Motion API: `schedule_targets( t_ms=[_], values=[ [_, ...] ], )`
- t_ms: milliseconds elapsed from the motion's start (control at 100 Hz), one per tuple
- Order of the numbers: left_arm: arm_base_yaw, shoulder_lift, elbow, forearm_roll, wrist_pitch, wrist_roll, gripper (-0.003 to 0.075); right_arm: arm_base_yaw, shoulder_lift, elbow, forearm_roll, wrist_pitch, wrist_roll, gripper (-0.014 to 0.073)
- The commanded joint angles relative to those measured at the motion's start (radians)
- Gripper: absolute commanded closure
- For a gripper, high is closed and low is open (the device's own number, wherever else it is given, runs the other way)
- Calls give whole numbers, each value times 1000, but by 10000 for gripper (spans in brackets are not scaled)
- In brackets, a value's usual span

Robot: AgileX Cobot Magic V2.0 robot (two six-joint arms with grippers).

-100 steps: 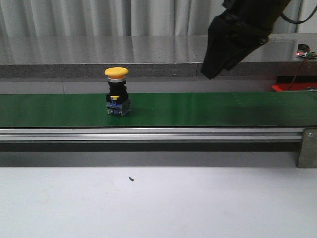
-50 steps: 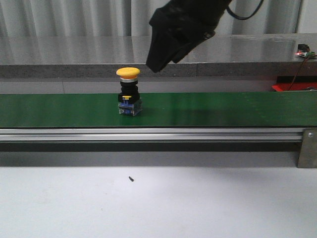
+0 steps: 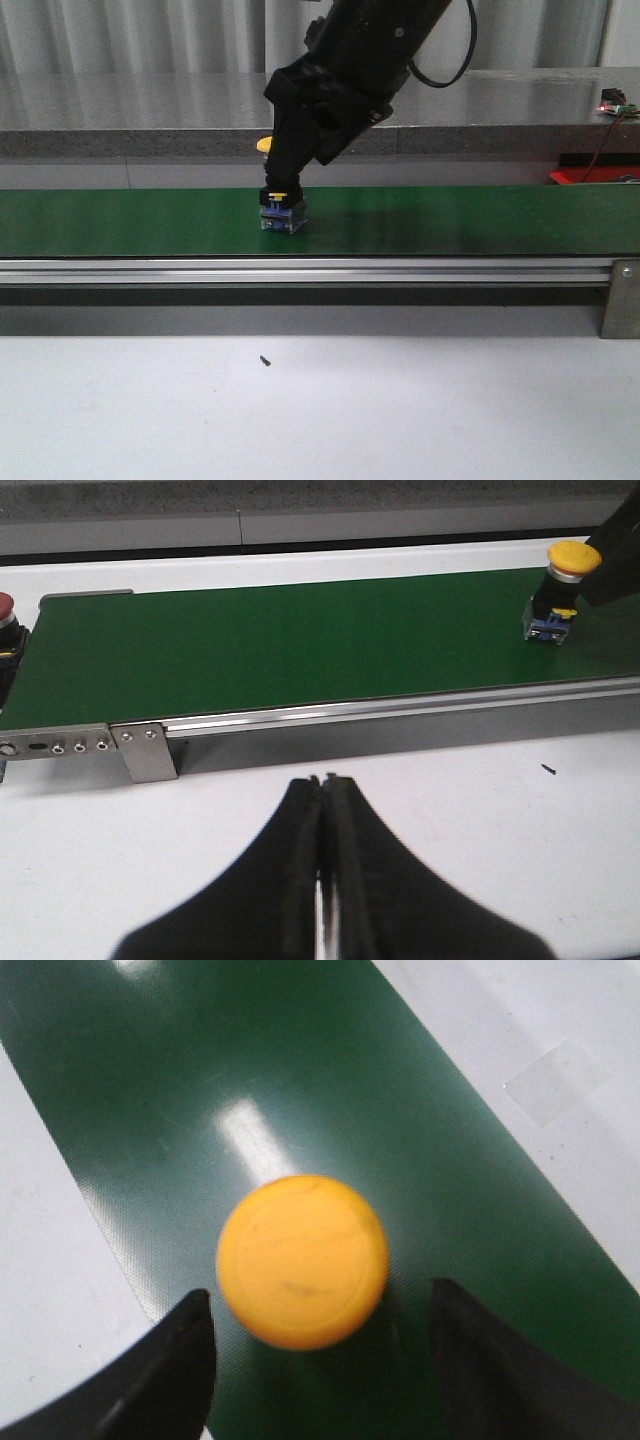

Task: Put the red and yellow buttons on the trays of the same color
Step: 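Close the right gripper on the yellow button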

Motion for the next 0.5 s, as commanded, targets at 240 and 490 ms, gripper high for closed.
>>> schedule_targets(
  t_ms=[240, 490],
  values=[
    [-9, 12, -25, -21, -70, -3, 740, 1, -13, -37, 53, -66, -7, 128],
    [-9, 12, -25, -21, -70, -3, 740, 0, -13, -37, 53, -85, -7, 344]
  ],
)
